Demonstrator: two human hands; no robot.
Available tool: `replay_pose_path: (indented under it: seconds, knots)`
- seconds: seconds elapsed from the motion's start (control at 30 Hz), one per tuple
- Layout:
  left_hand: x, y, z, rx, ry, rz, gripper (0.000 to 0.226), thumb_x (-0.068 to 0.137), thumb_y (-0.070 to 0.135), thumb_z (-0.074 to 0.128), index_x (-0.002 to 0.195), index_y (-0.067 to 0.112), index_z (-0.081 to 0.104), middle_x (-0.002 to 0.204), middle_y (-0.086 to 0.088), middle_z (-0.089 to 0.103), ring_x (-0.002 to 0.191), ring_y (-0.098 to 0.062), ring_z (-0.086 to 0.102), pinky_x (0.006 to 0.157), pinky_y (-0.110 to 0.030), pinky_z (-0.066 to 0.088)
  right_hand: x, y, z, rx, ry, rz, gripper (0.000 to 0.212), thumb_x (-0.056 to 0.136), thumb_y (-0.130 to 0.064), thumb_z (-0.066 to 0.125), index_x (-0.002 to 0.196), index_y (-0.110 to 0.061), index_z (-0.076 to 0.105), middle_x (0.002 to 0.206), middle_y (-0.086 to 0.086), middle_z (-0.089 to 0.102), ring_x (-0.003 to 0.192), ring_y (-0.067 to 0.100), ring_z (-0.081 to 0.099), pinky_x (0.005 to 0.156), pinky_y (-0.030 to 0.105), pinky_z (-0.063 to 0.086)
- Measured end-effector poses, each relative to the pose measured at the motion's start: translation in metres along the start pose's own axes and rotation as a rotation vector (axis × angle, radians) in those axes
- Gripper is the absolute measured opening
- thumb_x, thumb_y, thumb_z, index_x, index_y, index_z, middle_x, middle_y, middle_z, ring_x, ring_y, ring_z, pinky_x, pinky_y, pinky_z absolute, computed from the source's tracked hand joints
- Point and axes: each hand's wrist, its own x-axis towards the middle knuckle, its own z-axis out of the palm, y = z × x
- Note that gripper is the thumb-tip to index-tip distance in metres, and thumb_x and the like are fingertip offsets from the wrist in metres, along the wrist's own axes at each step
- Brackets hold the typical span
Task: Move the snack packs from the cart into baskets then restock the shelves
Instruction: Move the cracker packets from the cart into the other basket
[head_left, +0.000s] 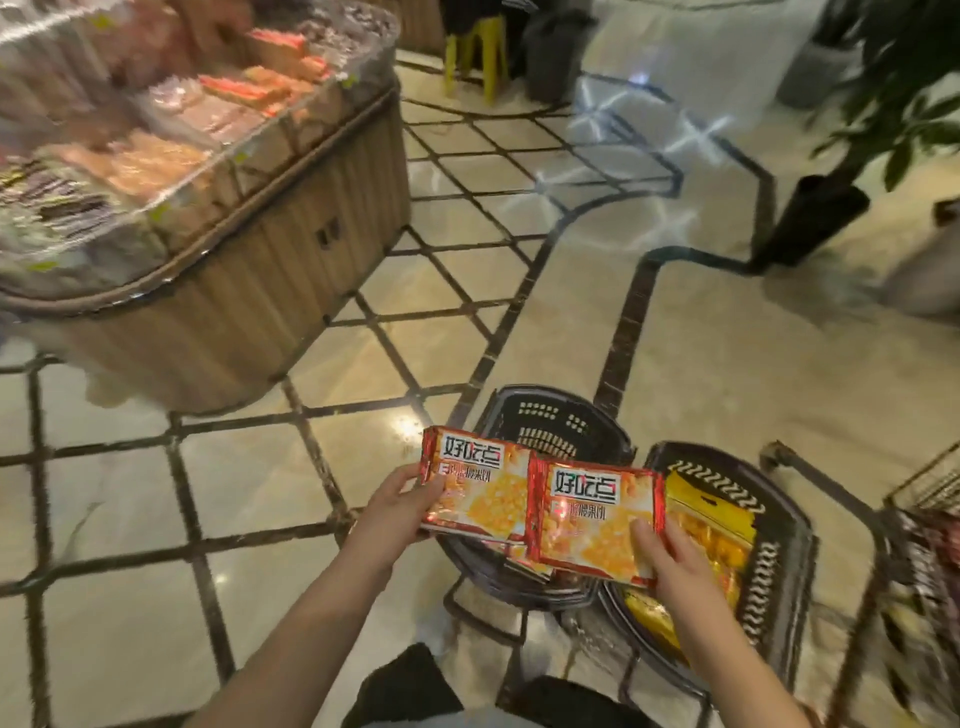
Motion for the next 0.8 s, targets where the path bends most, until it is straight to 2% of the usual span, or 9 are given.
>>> replay_pose_path:
  seconds: [0.17,0.27,0.37,0.43,0.5,0.63,0.7,0.77,0.8]
  knots:
    - [0.055,0.023,0.001,0.098,-0.130,-0.035,0.021,0.098,0.030,0.068,0.119,0.027,0.063,0.104,-0.004,0.079,0.084,-0.015,0.077,0.065,-0.022,0.055,0.018,-0.001,0.027,0.014,0.112,0.051,0.025,0.100,-0.044,0.056,0.125,-0.040,0.053,0.110,-0.018,0.065,0.097,0.005,0.063,0.077,0.030,0.050]
    - [0.076,0.019,0.006,0.141,-0.137,-0.083,0.015,0.101,0.026,0.065,0.115,0.027,0.062,0.106,-0.004,0.078,0.086,-0.015,0.077,0.066,-0.023,0.057,0.029,0.004,0.031,0.015,0.184,0.083,0.024,0.102,-0.043,0.053,0.124,-0.037,0.046,0.107,-0.016,0.059,0.095,0.006,0.058,0.082,0.031,0.045]
    - [0.102,0.005,0.016,0.188,-0.116,-0.157,0.021,0.100,0.023,0.066,0.120,0.018,0.062,0.110,-0.010,0.076,0.086,-0.021,0.075,0.068,-0.030,0.060,0.055,0.026,0.032,0.041,0.198,0.139,0.032,0.100,-0.050,0.055,0.129,-0.040,0.049,0.123,-0.010,0.065,0.109,0.014,0.064,0.096,0.041,0.052]
    - [0.122,-0.010,0.024,0.236,-0.102,-0.161,0.014,0.101,0.021,0.065,0.114,0.018,0.063,0.104,-0.008,0.075,0.082,-0.020,0.074,0.063,-0.029,0.060,0.077,0.044,0.032,0.042,0.194,0.175,0.026,0.101,-0.049,0.054,0.125,-0.044,0.047,0.121,-0.012,0.064,0.105,0.009,0.064,0.091,0.036,0.051]
    - [0.147,-0.032,0.035,0.267,-0.079,-0.154,0.015,0.099,0.020,0.067,0.113,0.020,0.063,0.103,-0.007,0.074,0.081,-0.018,0.074,0.061,-0.028,0.059,0.105,0.065,0.035,0.035,0.203,0.184,0.023,0.102,-0.044,0.053,0.124,-0.040,0.048,0.117,-0.013,0.063,0.100,0.004,0.061,0.085,0.031,0.050]
    - [0.206,-0.090,0.060,0.335,-0.078,-0.146,0.028,0.098,0.024,0.070,0.124,0.021,0.061,0.116,-0.007,0.073,0.093,-0.017,0.075,0.081,-0.037,0.061,0.165,0.121,0.050,0.003,0.256,0.208,0.027,0.102,-0.044,0.053,0.128,-0.035,0.052,0.115,-0.012,0.064,0.107,0.014,0.064,0.091,0.041,0.053]
    - [0.238,-0.122,0.071,0.357,-0.060,-0.152,0.033,0.096,0.029,0.072,0.126,0.021,0.063,0.116,-0.003,0.075,0.097,-0.018,0.075,0.088,-0.041,0.061,0.195,0.149,0.060,-0.014,0.279,0.223,0.030,0.103,-0.043,0.052,0.131,-0.031,0.051,0.111,-0.011,0.062,0.105,0.016,0.062,0.085,0.034,0.049]
    - [0.269,-0.154,0.080,0.388,-0.025,-0.153,0.045,0.086,0.046,0.076,0.125,0.027,0.064,0.113,0.002,0.076,0.102,-0.020,0.074,0.094,-0.049,0.059,0.222,0.177,0.071,-0.041,0.297,0.220,0.030,0.105,-0.039,0.050,0.133,-0.028,0.051,0.107,-0.011,0.060,0.104,0.015,0.059,0.084,0.031,0.044]
    - [0.282,-0.168,0.084,0.400,-0.023,-0.159,0.045,0.086,0.047,0.075,0.126,0.028,0.064,0.112,0.003,0.076,0.103,-0.021,0.074,0.096,-0.050,0.058,0.234,0.191,0.078,-0.071,0.316,0.217,0.031,0.105,-0.037,0.050,0.134,-0.025,0.051,0.107,-0.009,0.058,0.103,0.016,0.057,0.085,0.030,0.042]
